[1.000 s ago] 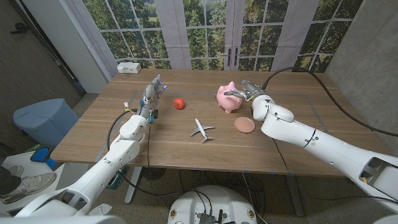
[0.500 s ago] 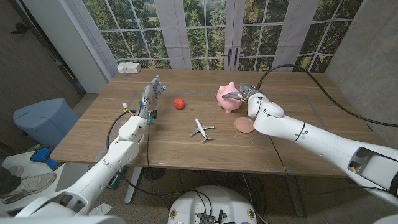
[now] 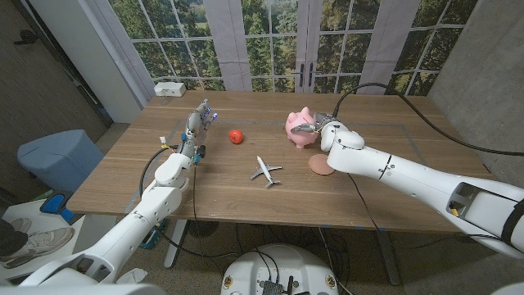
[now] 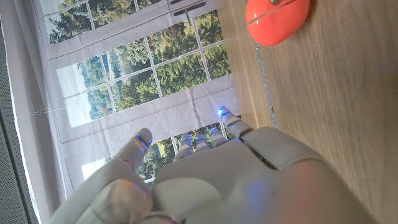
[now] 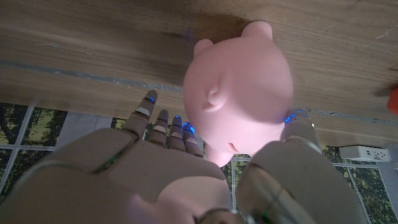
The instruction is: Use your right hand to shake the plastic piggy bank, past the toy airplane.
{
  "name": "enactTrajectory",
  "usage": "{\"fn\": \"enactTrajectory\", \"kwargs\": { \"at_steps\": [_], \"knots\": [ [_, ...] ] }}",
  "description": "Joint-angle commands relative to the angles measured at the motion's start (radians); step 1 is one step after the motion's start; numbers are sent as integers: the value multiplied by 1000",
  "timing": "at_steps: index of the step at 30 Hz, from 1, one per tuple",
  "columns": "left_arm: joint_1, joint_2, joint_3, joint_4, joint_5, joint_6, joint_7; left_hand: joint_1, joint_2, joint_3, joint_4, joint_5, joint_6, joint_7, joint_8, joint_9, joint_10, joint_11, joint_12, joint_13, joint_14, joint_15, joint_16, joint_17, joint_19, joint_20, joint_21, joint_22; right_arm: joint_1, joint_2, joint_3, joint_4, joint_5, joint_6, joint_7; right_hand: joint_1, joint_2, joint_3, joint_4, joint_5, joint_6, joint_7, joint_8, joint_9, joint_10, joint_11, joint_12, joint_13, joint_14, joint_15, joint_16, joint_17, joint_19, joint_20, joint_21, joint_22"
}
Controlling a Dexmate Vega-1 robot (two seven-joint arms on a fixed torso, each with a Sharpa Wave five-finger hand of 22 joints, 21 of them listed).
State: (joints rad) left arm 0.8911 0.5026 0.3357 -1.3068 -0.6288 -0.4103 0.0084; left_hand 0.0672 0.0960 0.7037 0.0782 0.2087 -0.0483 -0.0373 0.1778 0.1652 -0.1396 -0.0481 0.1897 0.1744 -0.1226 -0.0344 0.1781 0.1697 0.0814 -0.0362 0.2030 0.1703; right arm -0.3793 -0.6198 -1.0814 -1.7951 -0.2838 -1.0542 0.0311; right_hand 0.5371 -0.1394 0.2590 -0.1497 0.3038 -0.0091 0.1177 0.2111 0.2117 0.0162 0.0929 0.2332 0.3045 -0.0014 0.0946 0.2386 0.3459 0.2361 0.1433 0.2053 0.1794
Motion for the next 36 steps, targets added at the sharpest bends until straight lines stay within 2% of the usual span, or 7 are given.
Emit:
{"fn": "enactTrajectory", "kwargs": {
  "at_steps": [1,6,11,19,22,27,36],
  "knots": [
    [4,5,-5,-3,-8,10,-3,-8,48,2,-9,4,-4,4,3,5,7,-1,4,2,2,-28,5,4,10,-2,4,5,55,33,-46,86,25,28,50,27,13,3,0,11,-2,39,8,5,13,5,9,5,25,2,13,7,28,6,14,1],
    [6,4,-6,-5,-8,10,-2,-8,46,2,-11,4,-3,5,3,5,7,0,4,2,4,-27,4,3,13,3,4,5,74,40,-61,118,36,44,78,59,31,-1,3,21,8,37,14,5,60,-6,26,13,88,-16,41,12,82,-5,28,2],
    [7,5,-5,-9,-8,14,2,-7,43,2,-15,3,-2,5,3,5,9,-1,4,2,6,-27,4,2,16,11,5,5,44,25,-29,117,46,118,44,119,68,-12,7,39,89,28,49,7,195,-48,71,30,283,-104,137,41,225,-46,72,9],
    [4,1,-2,-12,-5,16,5,-6,41,2,-21,3,1,3,4,5,11,-2,4,2,8,-27,3,1,19,16,5,5,-38,-3,55,101,54,250,-37,389,187,18,-20,-52,493,-90,239,35,602,-173,235,123,688,-292,481,291,457,-137,231,74],
    [3,1,0,-13,-2,18,5,-6,41,2,-23,3,1,3,4,5,10,-3,4,2,8,-27,3,1,20,17,4,5,-40,2,56,113,41,253,-33,438,213,25,-17,-98,647,-129,313,41,744,-198,311,169,772,-303,573,388,489,-151,295,112],
    [3,1,1,-16,0,18,9,-6,40,2,-26,3,1,3,4,5,11,-2,4,2,8,-27,2,1,20,20,4,5,-35,12,51,139,23,255,-13,619,262,98,-37,-94,877,-146,419,33,963,-211,435,272,934,-318,704,561,536,-191,444,212],
    [5,2,0,-23,1,22,13,-6,38,1,-31,2,2,2,3,5,11,-3,3,2,8,-27,1,1,19,22,2,6,-88,4,100,134,5,324,-75,689,245,123,-35,-90,940,-130,446,23,1018,-197,475,328,979,-319,721,631,553,-202,509,237]
  ]
}}
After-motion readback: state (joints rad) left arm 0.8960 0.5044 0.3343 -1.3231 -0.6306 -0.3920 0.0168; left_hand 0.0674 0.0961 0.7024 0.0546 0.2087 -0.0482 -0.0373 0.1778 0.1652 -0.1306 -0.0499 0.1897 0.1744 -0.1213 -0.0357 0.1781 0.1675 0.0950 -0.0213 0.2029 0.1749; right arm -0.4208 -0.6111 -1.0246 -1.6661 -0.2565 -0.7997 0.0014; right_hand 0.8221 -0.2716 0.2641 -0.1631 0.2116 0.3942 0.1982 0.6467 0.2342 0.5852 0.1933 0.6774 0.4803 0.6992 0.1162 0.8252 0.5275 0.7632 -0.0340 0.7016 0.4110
